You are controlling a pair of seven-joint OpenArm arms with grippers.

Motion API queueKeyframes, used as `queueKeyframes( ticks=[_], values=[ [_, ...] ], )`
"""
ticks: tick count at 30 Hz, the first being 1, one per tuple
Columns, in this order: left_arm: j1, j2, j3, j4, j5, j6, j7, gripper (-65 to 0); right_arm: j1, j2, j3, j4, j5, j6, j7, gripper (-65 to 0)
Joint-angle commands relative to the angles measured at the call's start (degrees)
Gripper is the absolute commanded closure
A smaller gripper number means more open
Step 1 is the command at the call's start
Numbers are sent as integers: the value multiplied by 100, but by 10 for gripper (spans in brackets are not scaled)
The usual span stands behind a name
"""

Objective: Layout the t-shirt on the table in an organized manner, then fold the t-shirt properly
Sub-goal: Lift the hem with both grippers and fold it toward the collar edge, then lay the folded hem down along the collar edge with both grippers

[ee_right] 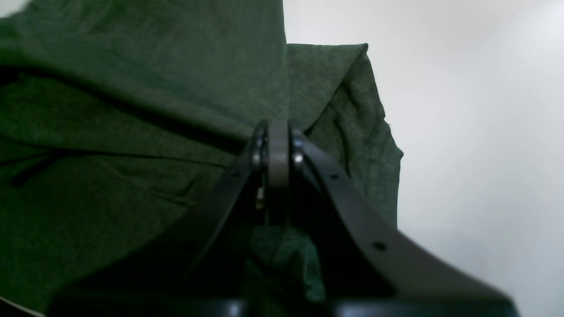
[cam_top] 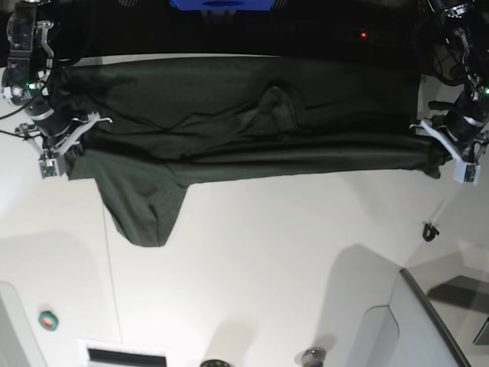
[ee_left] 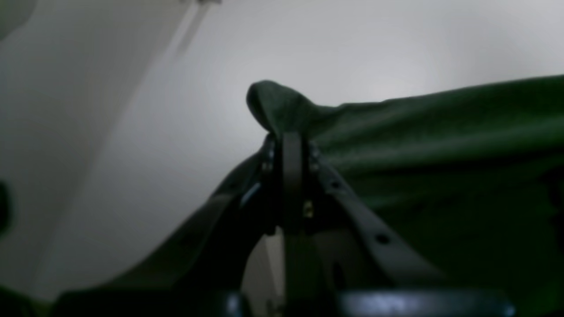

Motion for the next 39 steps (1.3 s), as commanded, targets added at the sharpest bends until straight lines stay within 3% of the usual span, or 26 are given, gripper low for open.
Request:
queueKeyframes(
  ticks=[1,7,21,24,25,28,29,33,39],
  values=[
    [-43,-81,44,95,-75,-14,-118,0,-93,65,17,212,18,14,115,0],
    [-61,-72,88,130,-75,-14,-118,0,-647,-198,17,642,18,14,115,0],
    [-35,-213,105,139,-75,-14,-109,0,-910,-216,17,616,18,14,124,0],
    [-26,-221,396,139,-75,-14,-109,0,-374,-207,8,598,18,14,115,-33],
    [18,-221,448,139,-75,-14,-109,0,-110,-181,-19,466,18,14,18,-78],
    [106,-195,527,139,-75,-14,-127,0,1182,-163,8,-571,18,23,-773,-305],
    [106,-195,527,139,-84,-14,-127,0,1534,-163,8,-984,18,23,-913,-339],
    [115,-195,527,139,-84,-14,-127,0,2562,-67,-36,-2320,18,23,-720,-297],
    [124,-204,466,130,-84,-14,-127,0,3292,-23,-54,-3542,10,23,-544,-281]
  ],
)
